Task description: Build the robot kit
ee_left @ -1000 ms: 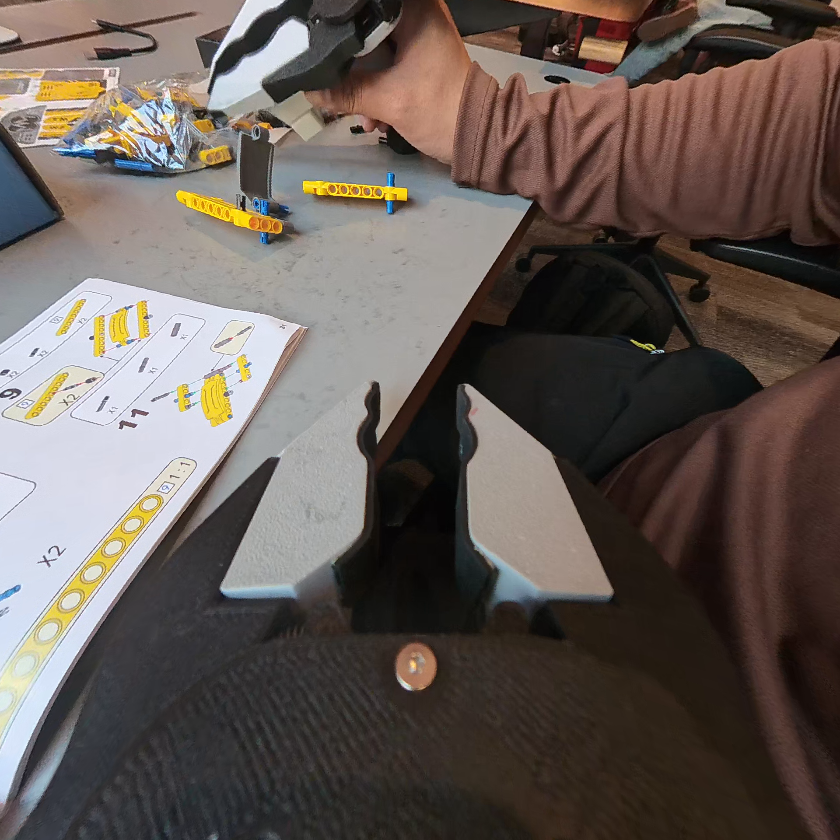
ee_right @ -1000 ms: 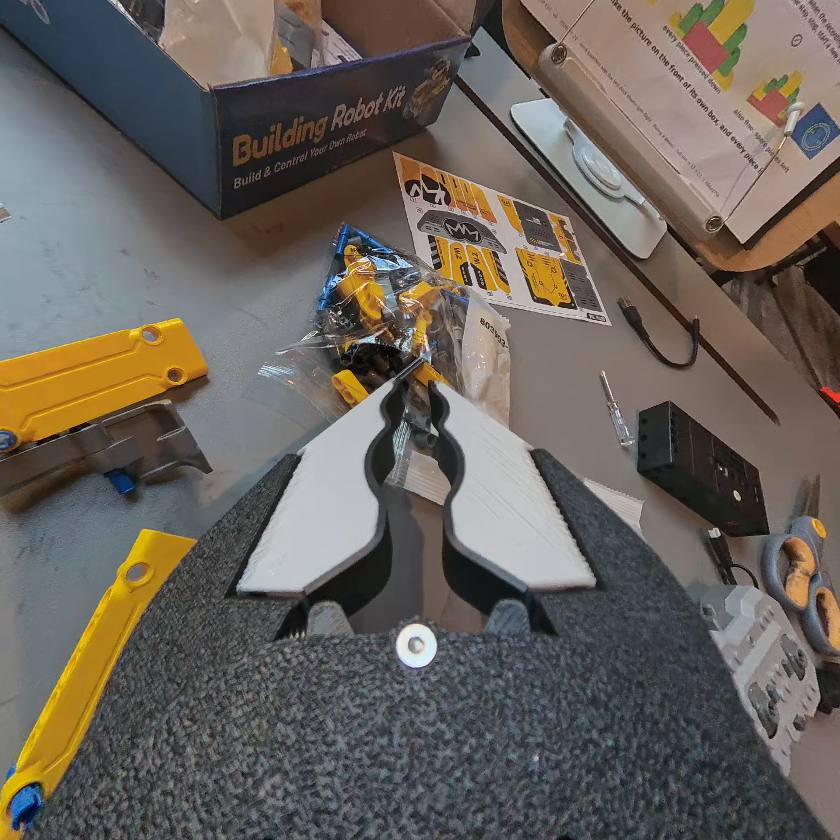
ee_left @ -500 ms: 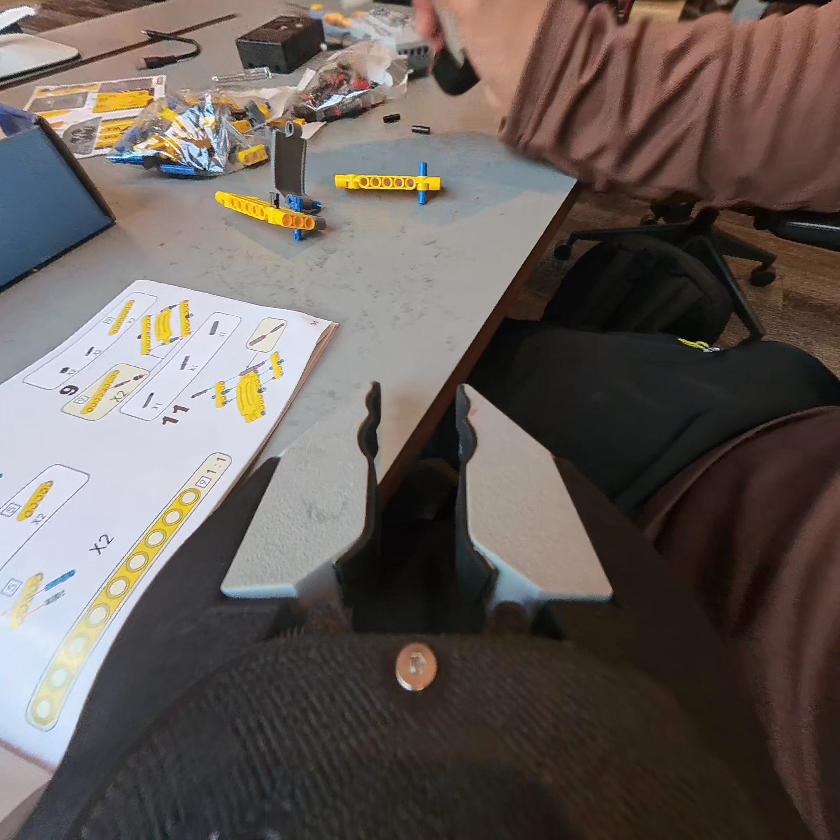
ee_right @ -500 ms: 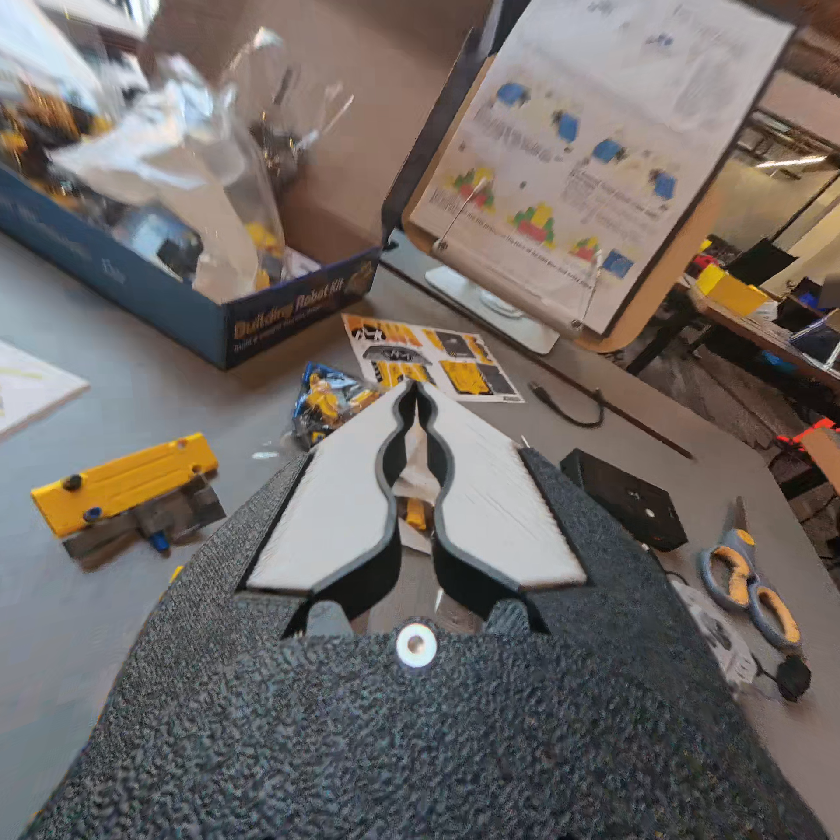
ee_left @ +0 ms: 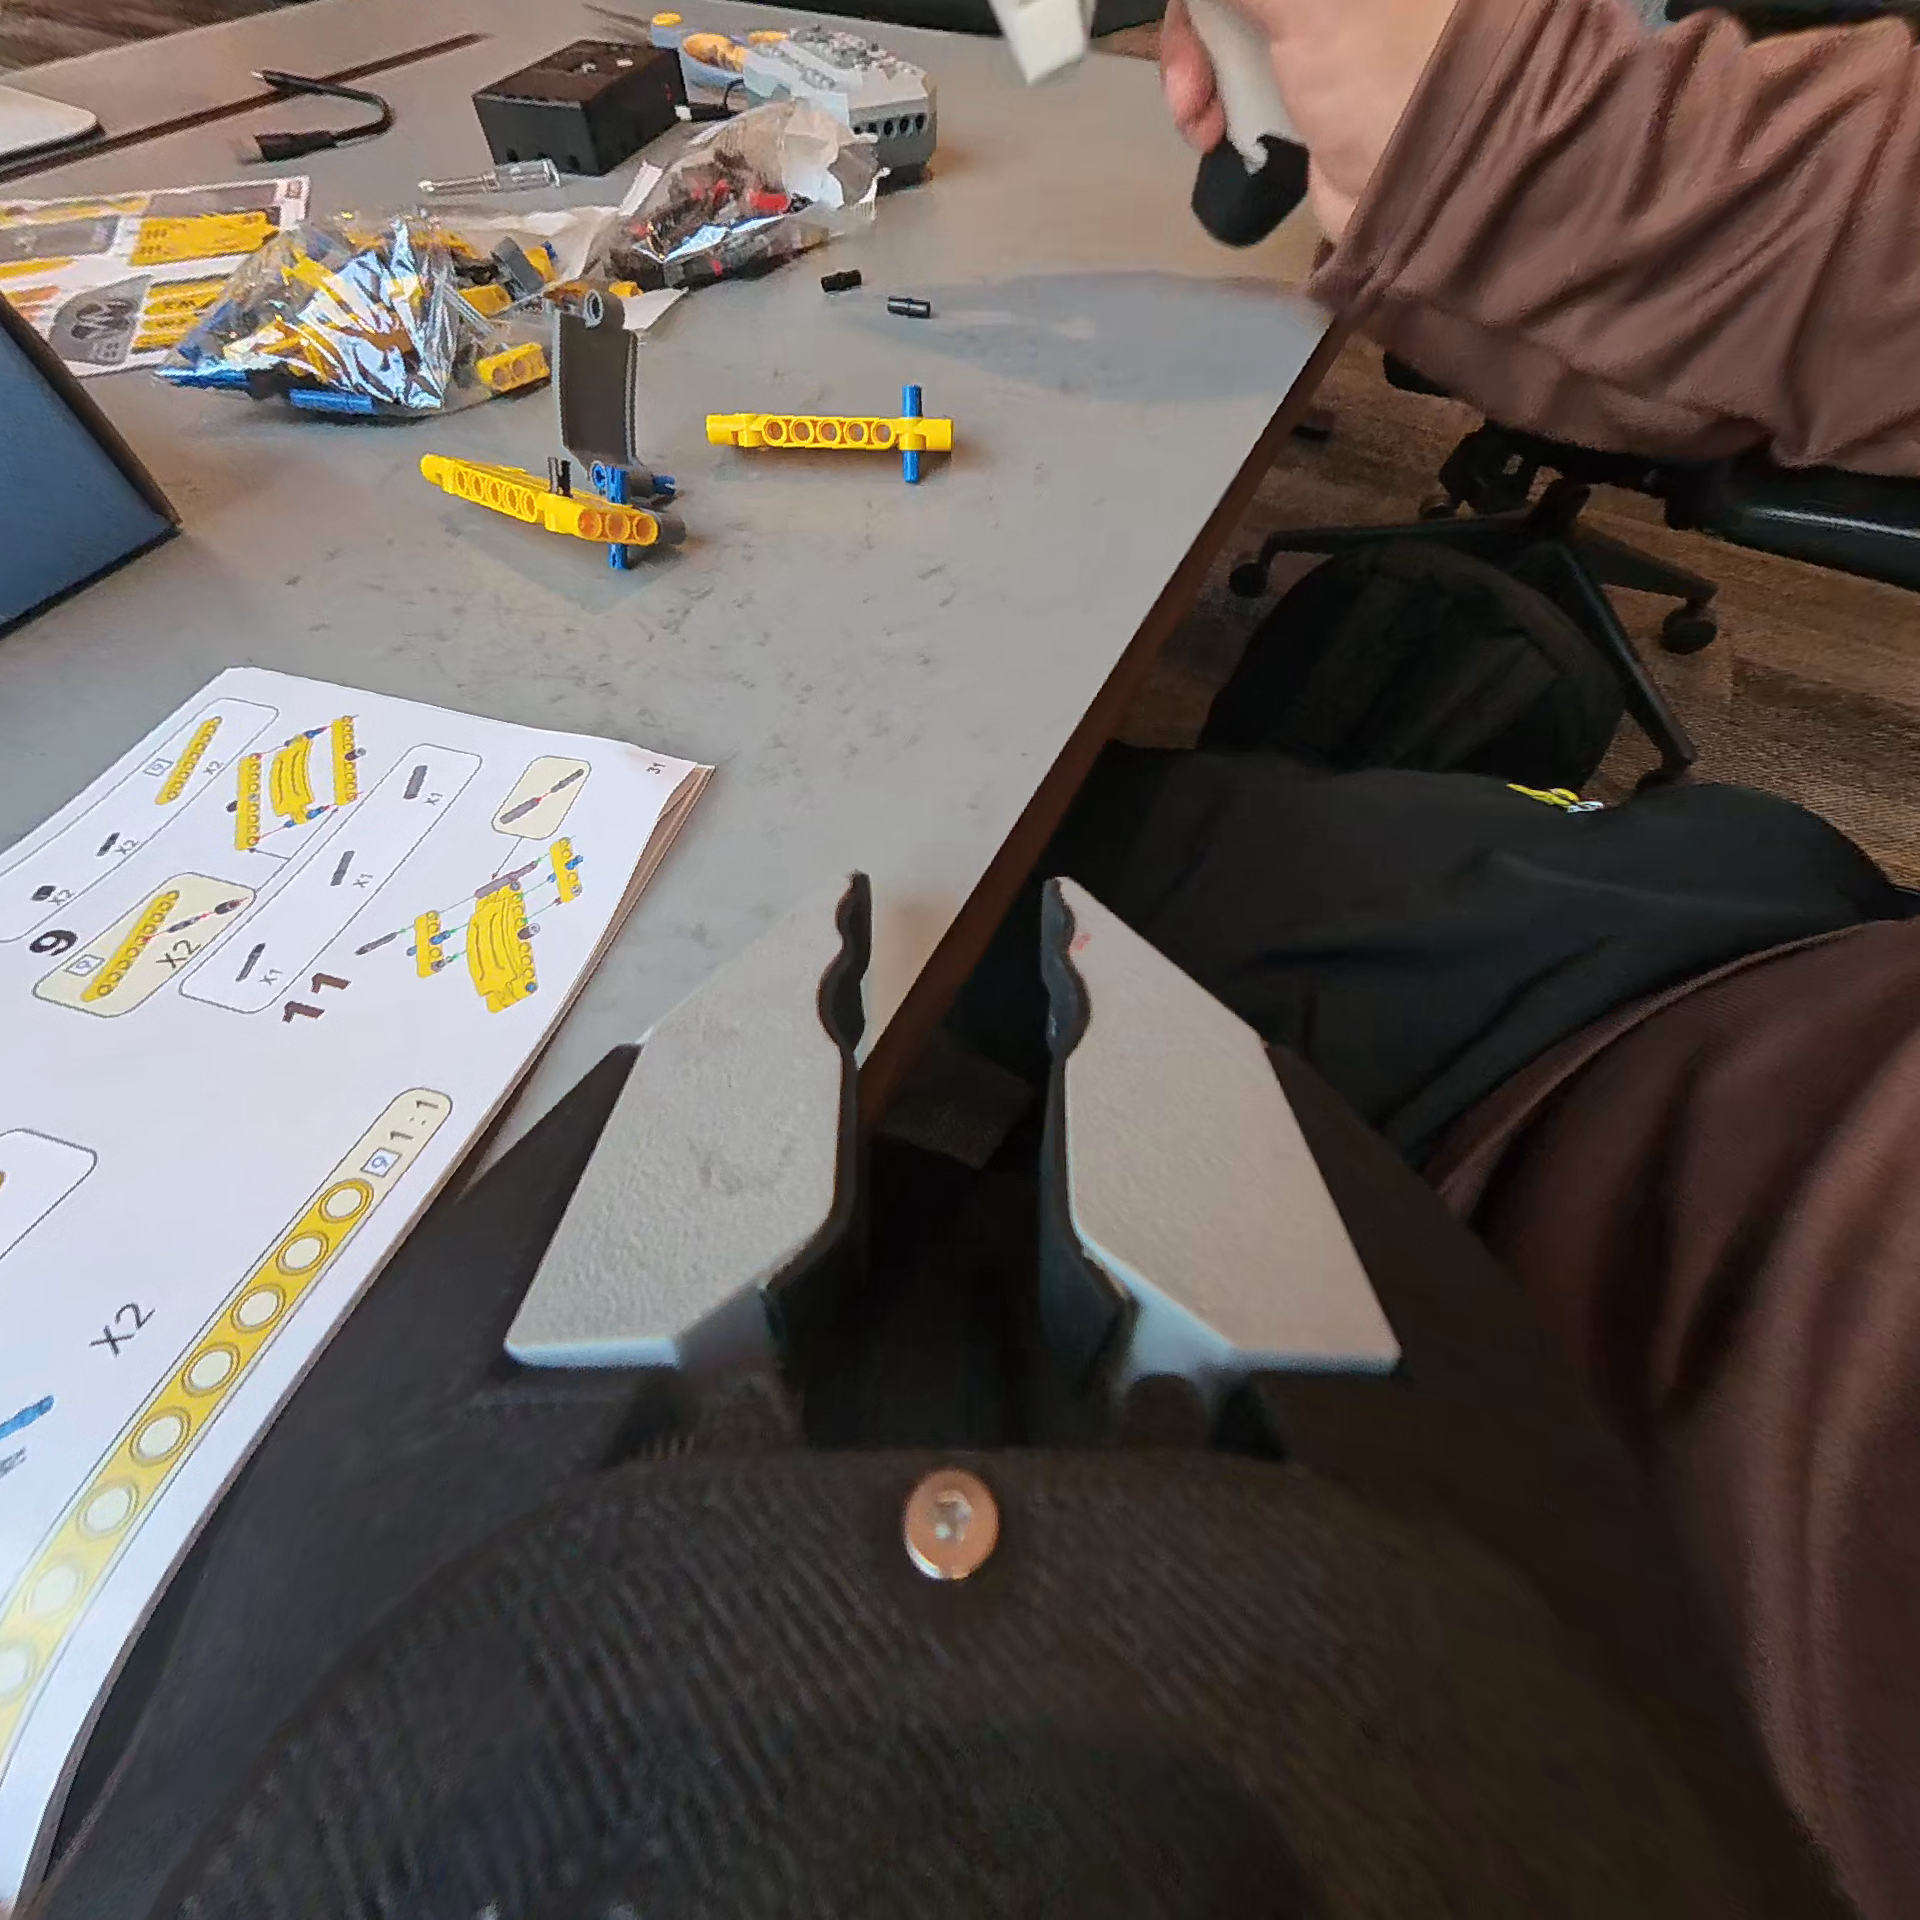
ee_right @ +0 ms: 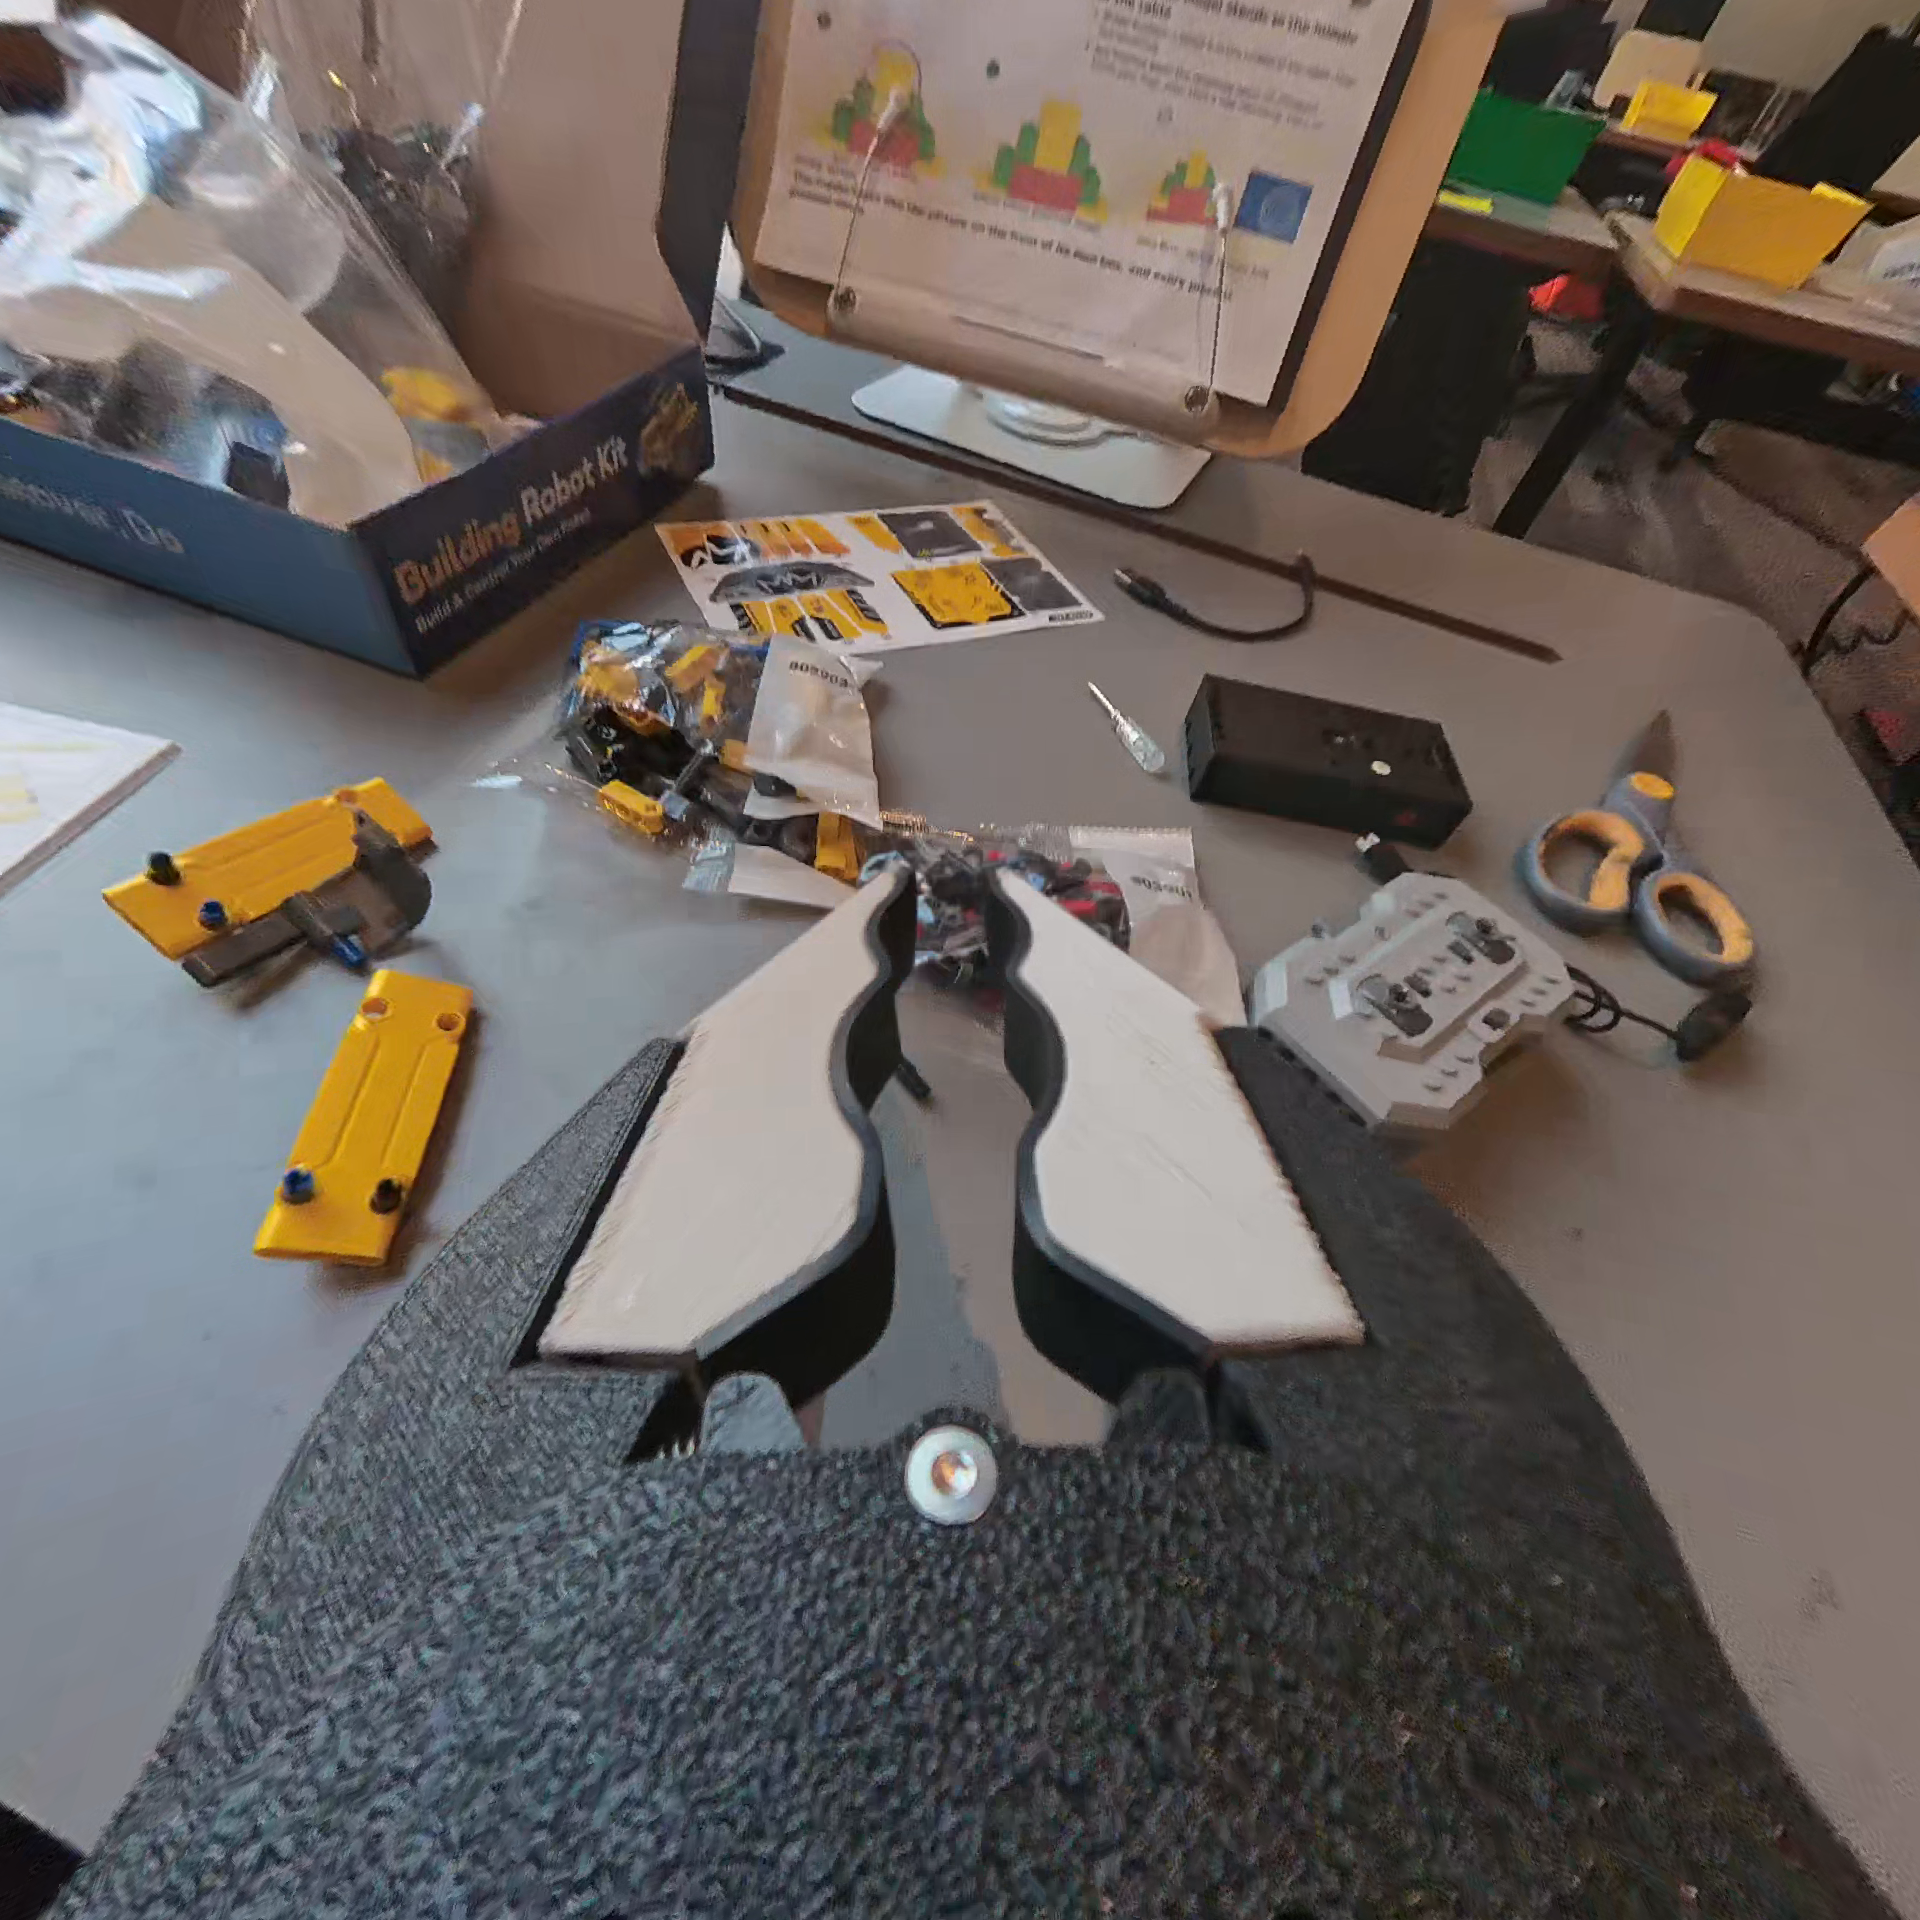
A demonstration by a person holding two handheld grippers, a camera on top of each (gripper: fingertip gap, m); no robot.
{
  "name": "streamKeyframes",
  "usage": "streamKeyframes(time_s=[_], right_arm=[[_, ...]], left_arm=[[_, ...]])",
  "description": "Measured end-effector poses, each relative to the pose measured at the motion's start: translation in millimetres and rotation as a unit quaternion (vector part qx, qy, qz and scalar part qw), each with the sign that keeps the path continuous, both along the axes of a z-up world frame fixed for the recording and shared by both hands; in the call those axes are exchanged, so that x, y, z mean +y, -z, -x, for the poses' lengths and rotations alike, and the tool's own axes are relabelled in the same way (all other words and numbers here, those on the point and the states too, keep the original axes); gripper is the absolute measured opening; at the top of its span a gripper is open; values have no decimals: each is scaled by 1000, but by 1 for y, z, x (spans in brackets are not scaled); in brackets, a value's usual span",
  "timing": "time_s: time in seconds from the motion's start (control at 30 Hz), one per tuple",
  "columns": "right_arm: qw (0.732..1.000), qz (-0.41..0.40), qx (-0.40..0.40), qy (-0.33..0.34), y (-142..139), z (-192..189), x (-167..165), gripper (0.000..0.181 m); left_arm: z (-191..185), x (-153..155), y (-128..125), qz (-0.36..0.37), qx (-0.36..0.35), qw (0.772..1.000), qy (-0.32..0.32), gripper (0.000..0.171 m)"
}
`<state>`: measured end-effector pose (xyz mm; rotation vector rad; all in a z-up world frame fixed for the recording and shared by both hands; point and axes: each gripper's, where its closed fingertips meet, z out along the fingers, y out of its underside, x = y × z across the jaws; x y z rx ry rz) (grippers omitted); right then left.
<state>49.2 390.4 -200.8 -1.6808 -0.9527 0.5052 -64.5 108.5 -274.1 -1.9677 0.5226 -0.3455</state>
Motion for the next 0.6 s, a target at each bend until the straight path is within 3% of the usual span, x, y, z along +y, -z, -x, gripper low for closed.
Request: streamKeyframes(time_s=[0.23,0.4,0.6], right_arm=[[997,-47,-60,10,26,-3,11,13],[997,-61,-50,24,20,1,17,12],[994,-100,-35,32,6,16,17,10]], left_arm=[[-7,-3,1,11,-17,1000,22,31],[-6,-8,-8,1,-36,999,29,30],[5,-3,-22,-1,-123,992,21,27]])
